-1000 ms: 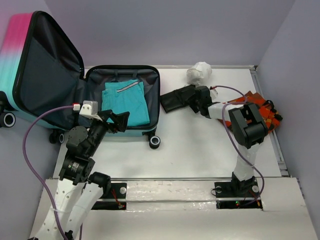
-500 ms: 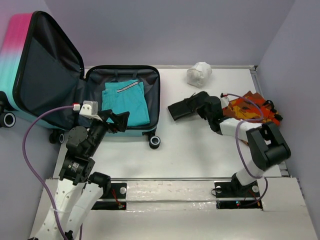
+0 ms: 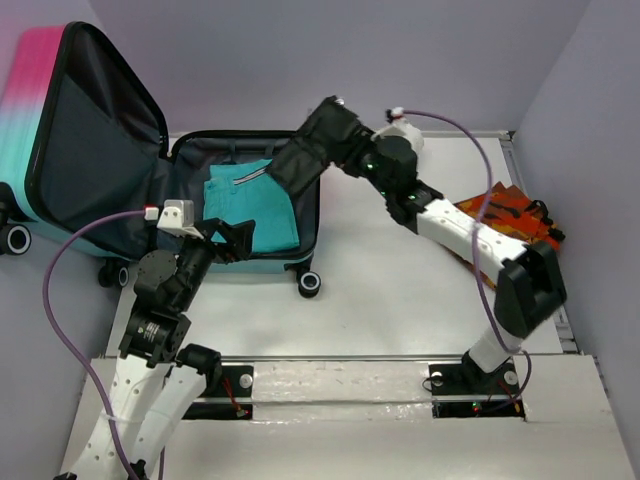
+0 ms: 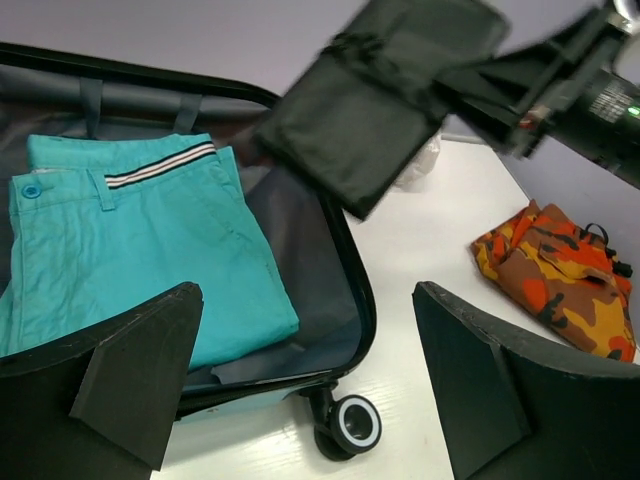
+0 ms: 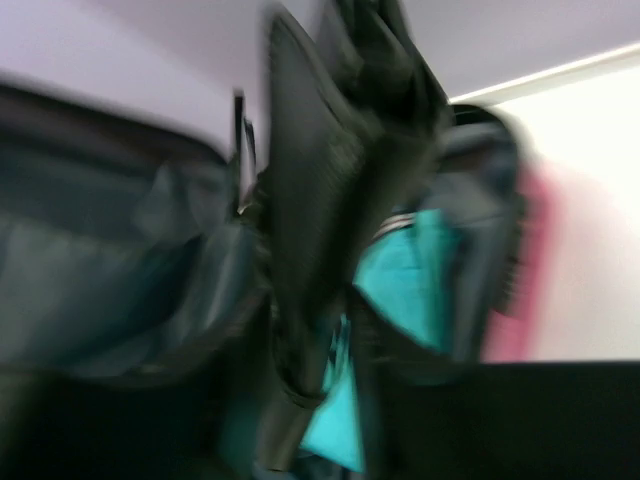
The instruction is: Pack the luggage
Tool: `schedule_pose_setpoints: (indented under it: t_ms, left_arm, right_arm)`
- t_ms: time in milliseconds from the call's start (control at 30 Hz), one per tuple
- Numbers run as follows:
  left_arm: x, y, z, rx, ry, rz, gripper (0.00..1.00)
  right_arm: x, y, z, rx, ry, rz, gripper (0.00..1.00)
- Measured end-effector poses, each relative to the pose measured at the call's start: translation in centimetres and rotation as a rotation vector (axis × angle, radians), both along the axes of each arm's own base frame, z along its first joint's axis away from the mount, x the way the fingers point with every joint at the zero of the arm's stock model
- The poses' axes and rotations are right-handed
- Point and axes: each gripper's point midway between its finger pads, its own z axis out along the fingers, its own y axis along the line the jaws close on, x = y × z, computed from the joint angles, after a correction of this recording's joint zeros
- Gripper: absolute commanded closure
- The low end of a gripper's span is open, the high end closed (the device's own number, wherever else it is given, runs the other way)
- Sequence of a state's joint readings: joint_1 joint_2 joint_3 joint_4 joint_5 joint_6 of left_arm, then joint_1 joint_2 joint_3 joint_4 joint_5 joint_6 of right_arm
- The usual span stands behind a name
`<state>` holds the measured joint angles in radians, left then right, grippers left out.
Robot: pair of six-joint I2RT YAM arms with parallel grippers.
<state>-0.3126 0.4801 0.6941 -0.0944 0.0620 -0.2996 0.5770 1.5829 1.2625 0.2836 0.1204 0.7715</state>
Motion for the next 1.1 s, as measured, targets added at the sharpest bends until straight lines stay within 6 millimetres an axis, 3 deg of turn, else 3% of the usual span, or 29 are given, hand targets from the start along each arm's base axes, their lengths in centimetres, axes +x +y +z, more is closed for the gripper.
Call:
schedule_pose_setpoints:
  t_ms: [33, 67, 133, 200, 300, 400, 467, 600, 733, 867, 1000, 1100]
  left_arm:
    - [0.0, 0.2, 0.0, 0.0, -0.001, 0.01, 0.02]
    - [0.0, 0.3, 0.1, -0.001, -0.004, 0.015, 0.01]
    - [0.0, 0.5, 0.2, -0.001, -0.01, 0.026, 0.01]
    - [-0.2, 0.7, 0.5, -0.003, -0.019, 0.032, 0.01]
    - [-0.3, 0.8, 0.7, -0.007, -0.029, 0.037, 0.01]
    - [-0.3, 0.8, 0.7, -0.006, -0.028, 0.036, 0.01]
    - [-0.3, 0.8, 0.7, -0.006, -0.028, 0.035, 0.01]
    - [-0.4, 0.7, 0.7, -0.006, -0.028, 0.03, 0.01]
    - [-0.4, 0.6, 0.6, -0.006, -0.027, 0.027, 0.01]
    - [-0.2, 0.4, 0.4, -0.002, -0.017, 0.018, 0.01]
    - [0.1, 0.2, -0.1, 0.004, 0.001, 0.013, 0.01]
    - [0.2, 0.2, -0.2, 0.006, 0.007, 0.013, 0.01]
  right_arm:
    - [0.5, 3.1, -0.1, -0.002, 0.01, 0.073, 0.07]
    - [1.0, 5.2, 0.0, 0.001, 0.011, 0.126, 0.01]
    - [1.2, 8.1, -1.3, -0.019, 0.034, 0.21, 0.01]
    - [1.2, 9.0, -3.9, -0.064, 0.092, 0.239, 0.01]
    - [2.7, 5.7, -6.5, -0.136, 0.157, 0.176, 0.04]
    - [5.8, -0.8, -7.2, -0.234, 0.164, -0.017, 0.06]
    - [8.1, -6.4, -7.2, -0.336, 0.153, -0.186, 0.08]
    - [11.2, -13.9, -6.9, -0.534, 0.162, -0.397, 0.09]
    - [14.6, -17.1, -7.9, -0.664, 0.181, -0.452, 0.09]
    - [18.3, -18.3, -11.0, -0.821, 0.201, -0.417, 0.08]
    - [20.4, -18.3, -14.1, -0.955, 0.216, -0.364, 0.12]
    - [21.8, -18.1, -16.0, -1.03, 0.218, -0.327, 0.4]
